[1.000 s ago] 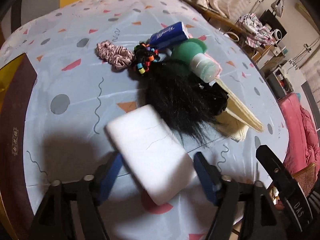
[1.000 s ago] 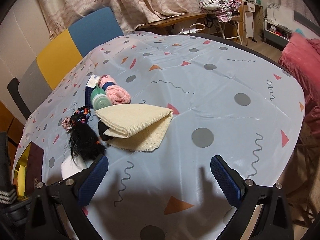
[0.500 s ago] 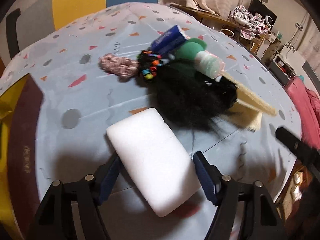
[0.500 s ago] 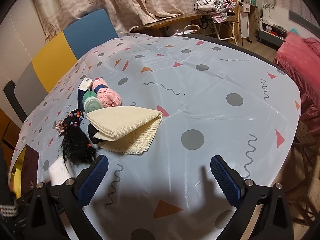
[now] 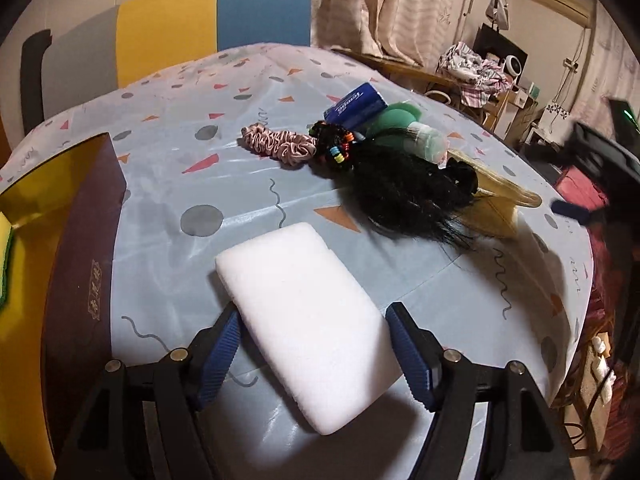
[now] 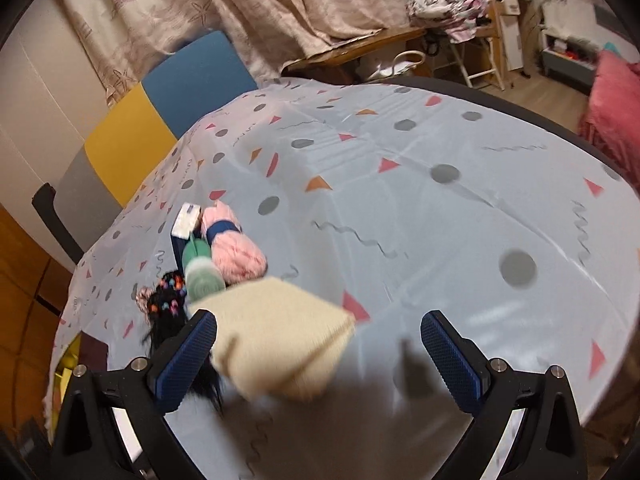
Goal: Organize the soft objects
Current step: 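Grasp the beige cloth with the right tool while the left tool holds the white block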
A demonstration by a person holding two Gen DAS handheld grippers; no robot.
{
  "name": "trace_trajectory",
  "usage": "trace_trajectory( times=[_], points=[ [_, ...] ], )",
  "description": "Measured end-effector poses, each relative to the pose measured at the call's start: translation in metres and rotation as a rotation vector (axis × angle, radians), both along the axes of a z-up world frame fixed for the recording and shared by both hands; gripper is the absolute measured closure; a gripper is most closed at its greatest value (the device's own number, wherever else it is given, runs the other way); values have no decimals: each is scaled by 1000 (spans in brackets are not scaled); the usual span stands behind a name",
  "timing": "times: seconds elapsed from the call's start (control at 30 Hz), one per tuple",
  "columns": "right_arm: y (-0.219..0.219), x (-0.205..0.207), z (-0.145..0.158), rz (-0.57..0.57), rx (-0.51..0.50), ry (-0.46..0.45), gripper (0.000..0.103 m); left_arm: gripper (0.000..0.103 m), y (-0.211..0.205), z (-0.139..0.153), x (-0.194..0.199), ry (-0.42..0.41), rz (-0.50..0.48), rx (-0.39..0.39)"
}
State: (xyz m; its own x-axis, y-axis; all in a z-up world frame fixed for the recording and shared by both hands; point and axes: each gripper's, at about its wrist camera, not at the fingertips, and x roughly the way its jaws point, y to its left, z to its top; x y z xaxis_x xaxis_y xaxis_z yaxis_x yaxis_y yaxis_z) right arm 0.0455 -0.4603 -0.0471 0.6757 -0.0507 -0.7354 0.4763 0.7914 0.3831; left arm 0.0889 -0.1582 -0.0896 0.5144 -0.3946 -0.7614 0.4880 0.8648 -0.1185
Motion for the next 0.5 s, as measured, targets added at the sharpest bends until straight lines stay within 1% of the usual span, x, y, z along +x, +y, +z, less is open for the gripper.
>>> trace_trajectory(
  times=[0.1, 0.2, 0.3, 0.33, 0.37, 0.43, 0.5],
  points=[
    [-6, 22, -3, 33, -14, 43, 0, 29, 3, -2, -2, -20, 2, -26],
    [-4, 37, -16, 87, -5, 97, 0, 29, 3, -2, 0, -15, 0, -26],
    [8, 41, -28, 145, -7, 133, 3, 29, 4, -3, -1, -17, -1, -34],
    [13, 39, -32, 152, 8, 132, 6, 29, 4, -3, -1, -20, -1, -36],
    [17, 38, -35, 156, 21, 128, 6, 29, 4, -3, -2, -22, 0, -37],
    [28, 34, -35, 163, -20, 115, 8, 28, 5, -3, -3, -25, 0, -38],
    [40, 31, -34, 189, -84, 126, 17, 28, 5, -3, -3, -25, -1, -42]
  ],
)
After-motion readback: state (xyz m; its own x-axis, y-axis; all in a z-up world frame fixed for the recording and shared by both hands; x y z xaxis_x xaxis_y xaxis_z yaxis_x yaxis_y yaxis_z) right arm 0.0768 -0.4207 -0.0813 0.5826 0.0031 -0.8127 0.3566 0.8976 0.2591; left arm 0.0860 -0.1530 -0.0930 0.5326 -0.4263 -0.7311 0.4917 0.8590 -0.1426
